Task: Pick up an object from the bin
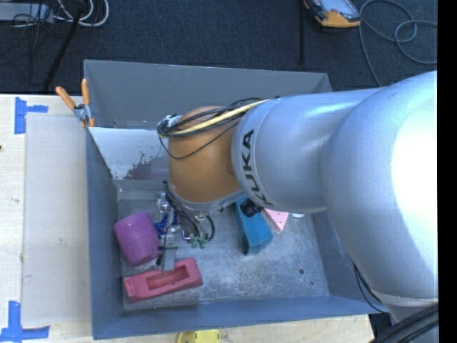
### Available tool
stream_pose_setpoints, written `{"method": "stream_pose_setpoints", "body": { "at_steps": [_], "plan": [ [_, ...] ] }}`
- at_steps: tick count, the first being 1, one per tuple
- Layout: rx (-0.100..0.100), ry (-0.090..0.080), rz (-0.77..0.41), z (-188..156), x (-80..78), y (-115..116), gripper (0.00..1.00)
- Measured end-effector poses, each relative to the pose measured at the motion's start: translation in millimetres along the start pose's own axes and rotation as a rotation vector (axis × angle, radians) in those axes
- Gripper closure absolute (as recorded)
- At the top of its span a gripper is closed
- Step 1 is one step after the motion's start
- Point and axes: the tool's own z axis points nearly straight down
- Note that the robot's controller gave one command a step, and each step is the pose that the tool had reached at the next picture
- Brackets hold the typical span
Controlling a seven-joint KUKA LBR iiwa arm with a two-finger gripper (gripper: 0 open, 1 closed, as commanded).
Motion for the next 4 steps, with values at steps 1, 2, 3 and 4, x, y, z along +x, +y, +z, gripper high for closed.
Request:
{"method": "stream_pose_setpoints", "body": {
  "at_steps": [1,2,3,4],
  "plan": [
    [-0.001,-0.007,0.005,-5,-2.0,-1,0.00],
    [0.001,-0.012,-0.075,29,43.0,-2,0.00],
    [0.002,-0.007,-0.202,24,72.6,-5,0.00],
    [-0.001,-0.005,-0.159,25,41.7,-29,0.00]
  ]
}}
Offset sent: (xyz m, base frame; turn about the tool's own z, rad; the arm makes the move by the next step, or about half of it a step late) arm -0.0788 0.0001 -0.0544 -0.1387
